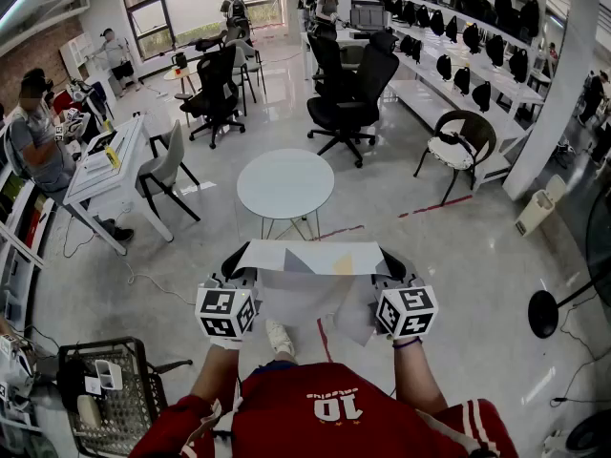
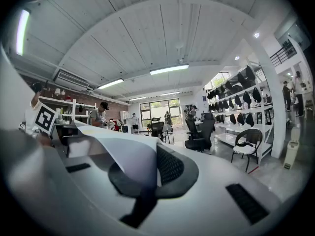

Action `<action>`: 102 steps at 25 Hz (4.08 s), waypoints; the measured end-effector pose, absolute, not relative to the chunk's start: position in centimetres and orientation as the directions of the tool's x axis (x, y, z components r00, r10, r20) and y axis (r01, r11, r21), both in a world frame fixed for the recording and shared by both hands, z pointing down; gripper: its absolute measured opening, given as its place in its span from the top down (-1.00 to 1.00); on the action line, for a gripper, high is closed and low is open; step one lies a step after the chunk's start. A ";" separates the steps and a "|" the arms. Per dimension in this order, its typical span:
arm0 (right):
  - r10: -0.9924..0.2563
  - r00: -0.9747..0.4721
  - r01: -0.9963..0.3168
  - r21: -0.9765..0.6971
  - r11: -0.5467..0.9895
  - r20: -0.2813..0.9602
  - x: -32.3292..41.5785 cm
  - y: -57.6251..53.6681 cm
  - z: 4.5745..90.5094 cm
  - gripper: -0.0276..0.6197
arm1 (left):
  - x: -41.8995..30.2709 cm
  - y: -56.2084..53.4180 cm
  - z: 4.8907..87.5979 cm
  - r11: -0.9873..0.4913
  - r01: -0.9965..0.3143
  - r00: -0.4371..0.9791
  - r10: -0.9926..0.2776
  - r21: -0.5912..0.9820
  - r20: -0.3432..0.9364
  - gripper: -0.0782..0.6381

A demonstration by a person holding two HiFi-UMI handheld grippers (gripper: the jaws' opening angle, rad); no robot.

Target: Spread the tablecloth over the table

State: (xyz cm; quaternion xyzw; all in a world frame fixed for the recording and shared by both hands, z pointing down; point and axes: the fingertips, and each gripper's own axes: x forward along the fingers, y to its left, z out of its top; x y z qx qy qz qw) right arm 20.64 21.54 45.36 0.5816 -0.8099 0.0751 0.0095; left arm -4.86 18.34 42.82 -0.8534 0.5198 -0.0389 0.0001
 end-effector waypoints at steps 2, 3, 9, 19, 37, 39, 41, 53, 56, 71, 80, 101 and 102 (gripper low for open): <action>-0.940 -0.325 -0.943 -0.110 0.314 0.103 20.7 21.7 45.5 0.87 | -4.8 18.5 42.9 -0.459 -0.888 0.456 -0.888 -0.037 0.064 0.75; -0.940 -0.326 -0.943 -0.110 0.315 0.103 20.7 21.8 45.5 0.87 | -4.8 18.6 43.0 -0.459 -0.888 0.456 -0.888 -0.036 0.063 0.75; -0.939 -0.330 -0.941 -0.109 0.320 0.099 20.6 22.1 45.5 0.87 | -4.9 19.1 43.0 -0.458 -0.888 0.455 -0.888 -0.038 0.060 0.75; -0.941 -0.328 -0.942 -0.099 0.319 0.088 20.5 21.5 44.9 0.87 | -5.0 18.4 42.2 -0.459 -0.888 0.458 -0.888 -0.039 0.038 0.75; -0.932 -0.336 -0.939 -0.121 0.321 0.135 19.4 17.1 46.0 0.86 | -6.0 13.8 43.2 -0.468 -0.884 0.467 -0.882 -0.003 0.061 0.75; -0.931 -0.338 -0.939 -0.114 0.324 0.137 19.0 16.0 45.9 0.86 | -6.5 12.9 43.0 -0.464 -0.886 0.463 -0.885 -0.003 0.057 0.75; -0.931 -0.340 -0.939 -0.111 0.327 0.136 18.7 15.0 45.8 0.86 | -6.8 11.8 42.8 -0.460 -0.888 0.459 -0.887 -0.004 0.053 0.75; -0.929 -0.350 -0.934 -0.122 0.337 0.120 18.1 6.4 44.9 0.86 | -7.3 3.6 41.8 -0.453 -0.889 0.449 -0.891 -0.067 0.069 0.75; -0.929 -0.349 -0.934 -0.125 0.334 0.125 17.9 4.0 44.7 0.86 | -7.5 1.2 41.6 -0.457 -0.887 0.452 -0.889 -0.064 0.071 0.75; -0.941 -0.305 -0.951 -0.105 0.292 0.144 14.5 -9.9 41.3 0.86 | -10.7 -13.9 38.4 -0.499 -0.865 0.496 -0.866 -0.048 0.071 0.75; -0.957 -0.253 -0.966 -0.091 0.242 0.140 11.2 -17.5 40.7 0.86 | -14.1 -22.4 38.5 -0.538 -0.842 0.535 -0.842 -0.040 0.073 0.75; -0.961 -0.228 -0.974 -0.052 0.222 0.155 11.4 -23.5 40.8 0.86 | -13.8 -28.8 39.5 -0.568 -0.822 0.565 -0.822 -0.037 0.069 0.75; -0.961 -0.232 -0.973 -0.054 0.226 0.148 11.4 -24.1 40.8 0.86 | -13.8 -29.2 39.5 -0.562 -0.826 0.559 -0.826 -0.041 0.068 0.75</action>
